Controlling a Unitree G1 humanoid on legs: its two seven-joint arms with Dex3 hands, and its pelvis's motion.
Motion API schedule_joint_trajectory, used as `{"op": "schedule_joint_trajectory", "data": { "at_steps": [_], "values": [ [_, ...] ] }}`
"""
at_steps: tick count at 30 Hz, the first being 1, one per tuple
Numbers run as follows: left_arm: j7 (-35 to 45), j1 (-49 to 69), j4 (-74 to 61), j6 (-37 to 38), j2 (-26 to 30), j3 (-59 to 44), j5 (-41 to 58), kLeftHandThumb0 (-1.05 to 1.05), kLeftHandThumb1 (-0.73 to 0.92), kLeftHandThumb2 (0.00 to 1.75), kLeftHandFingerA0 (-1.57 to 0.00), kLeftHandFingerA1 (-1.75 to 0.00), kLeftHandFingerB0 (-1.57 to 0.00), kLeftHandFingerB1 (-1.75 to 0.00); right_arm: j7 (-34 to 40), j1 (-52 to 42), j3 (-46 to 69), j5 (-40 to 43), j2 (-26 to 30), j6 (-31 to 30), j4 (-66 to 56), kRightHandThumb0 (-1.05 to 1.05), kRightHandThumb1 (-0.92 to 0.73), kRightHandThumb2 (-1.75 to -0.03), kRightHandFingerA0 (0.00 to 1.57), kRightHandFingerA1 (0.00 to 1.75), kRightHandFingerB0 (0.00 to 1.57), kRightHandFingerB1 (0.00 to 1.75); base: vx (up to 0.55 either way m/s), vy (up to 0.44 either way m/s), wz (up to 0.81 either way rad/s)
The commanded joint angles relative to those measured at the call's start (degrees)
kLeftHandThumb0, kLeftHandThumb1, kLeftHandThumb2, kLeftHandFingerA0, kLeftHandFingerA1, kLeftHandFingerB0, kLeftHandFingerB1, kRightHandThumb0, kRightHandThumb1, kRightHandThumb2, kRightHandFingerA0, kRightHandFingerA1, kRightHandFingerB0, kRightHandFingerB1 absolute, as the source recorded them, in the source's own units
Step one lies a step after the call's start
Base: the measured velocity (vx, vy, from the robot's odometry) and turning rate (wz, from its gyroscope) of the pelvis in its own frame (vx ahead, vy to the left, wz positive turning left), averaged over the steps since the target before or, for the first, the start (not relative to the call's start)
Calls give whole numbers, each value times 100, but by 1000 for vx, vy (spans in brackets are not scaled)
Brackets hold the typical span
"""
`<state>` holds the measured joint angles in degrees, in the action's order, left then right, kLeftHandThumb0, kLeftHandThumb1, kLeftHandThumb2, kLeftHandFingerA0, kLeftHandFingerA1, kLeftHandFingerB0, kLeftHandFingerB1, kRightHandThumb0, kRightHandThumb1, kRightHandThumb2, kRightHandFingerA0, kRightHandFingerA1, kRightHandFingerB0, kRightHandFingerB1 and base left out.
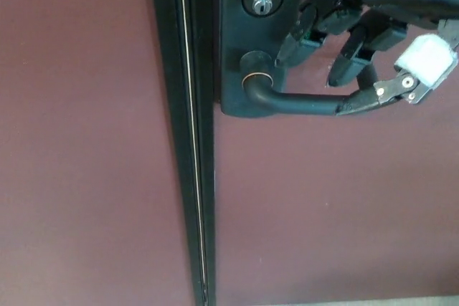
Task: The robot walks towards the door handle and put its right hand on it and twist the handle
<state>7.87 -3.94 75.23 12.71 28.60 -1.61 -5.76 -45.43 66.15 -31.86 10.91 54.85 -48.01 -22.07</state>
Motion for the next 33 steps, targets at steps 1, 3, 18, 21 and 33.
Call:
{"op": "schedule_joint_trajectory", "data": {
  "at_steps": [1, 3, 18, 21, 33],
  "values": [
    [49, 21, 28, -21, 37, -31, -53, -31, 58, 58, -72, -55, -62, -67, -320, 67, -105, -415, -149, -222, 68, -43, -53, -56, 58, 45, 47, 37, 0, 0, 0],
    [49, 13, 28, -25, 39, -34, -56, -31, 58, 58, -72, -55, -62, -67, -369, 60, -89, -481, -184, -229, 85, -43, -53, -56, 58, 45, 47, 37, 0, 0, 0],
    [6, 167, 34, 52, 76, -77, -75, -31, 58, 58, -74, -56, -65, -68, -229, -112, -257, -1356, -630, 71, 297, -51, -46, -72, 53, 53, 43, 46, 0, 0, 0],
    [59, 224, 34, 58, 135, -155, -15, -31, 58, 58, -74, -55, -65, -68, -191, -137, -373, -1580, -855, 130, 442, -51, -46, -72, 53, 52, 43, 46, 0, 0, 0],
    [85, 243, 48, 29, 218, -221, -16, -31, 59, 58, -74, -56, -66, -68, -185, -185, -453, -2176, -1259, 397, 1089, -52, -46, -73, 50, 52, 40, 45, 0, 0, 0]
  ]
}}
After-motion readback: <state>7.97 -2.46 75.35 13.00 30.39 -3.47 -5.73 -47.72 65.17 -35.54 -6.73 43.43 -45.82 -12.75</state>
